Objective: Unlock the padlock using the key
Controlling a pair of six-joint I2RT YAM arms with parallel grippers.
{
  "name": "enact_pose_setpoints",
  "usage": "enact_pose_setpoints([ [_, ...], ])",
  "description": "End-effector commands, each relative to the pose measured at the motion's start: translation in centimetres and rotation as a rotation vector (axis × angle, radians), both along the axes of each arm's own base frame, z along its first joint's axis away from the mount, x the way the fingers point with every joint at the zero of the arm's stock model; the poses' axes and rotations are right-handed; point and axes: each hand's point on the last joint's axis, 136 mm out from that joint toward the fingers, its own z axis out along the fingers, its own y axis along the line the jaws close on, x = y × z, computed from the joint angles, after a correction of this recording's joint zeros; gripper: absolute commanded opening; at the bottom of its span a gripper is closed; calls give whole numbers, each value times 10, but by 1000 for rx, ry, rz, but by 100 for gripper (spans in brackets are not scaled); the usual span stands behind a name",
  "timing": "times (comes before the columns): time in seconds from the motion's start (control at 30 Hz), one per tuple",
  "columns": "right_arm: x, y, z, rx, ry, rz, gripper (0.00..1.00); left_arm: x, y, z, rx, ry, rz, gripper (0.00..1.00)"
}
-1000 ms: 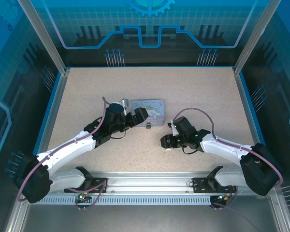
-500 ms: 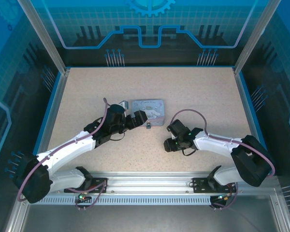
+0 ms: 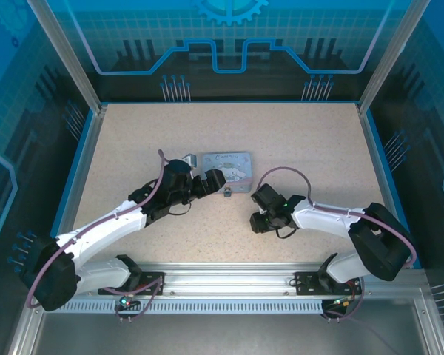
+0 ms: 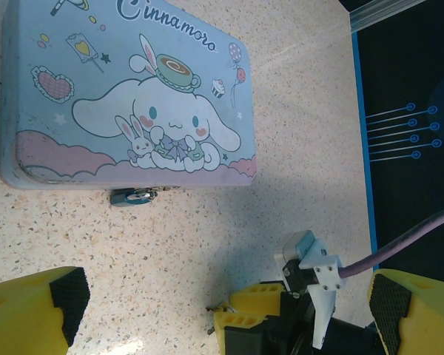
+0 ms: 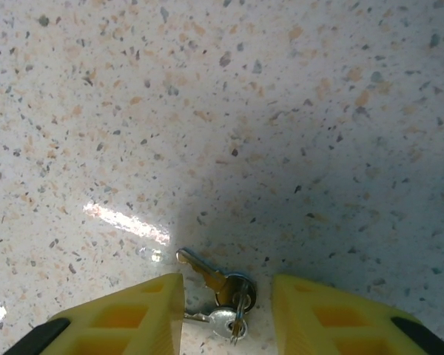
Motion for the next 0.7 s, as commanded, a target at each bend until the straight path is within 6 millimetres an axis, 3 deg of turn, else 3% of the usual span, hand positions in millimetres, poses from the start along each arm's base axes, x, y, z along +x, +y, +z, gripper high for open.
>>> enact_pose_setpoints([
  [0.0, -6, -3, -1, -52, 15, -3, 35, 2, -4, 14, -19, -37, -10, 99],
  [0.37, -12, -1, -17, -187, 37, 26, 27, 2, -4, 16, -29, -39, -6, 99],
  [0.67, -22, -1, -15, -205, 52, 45, 28, 1, -2, 21, -30, -52, -1, 99],
])
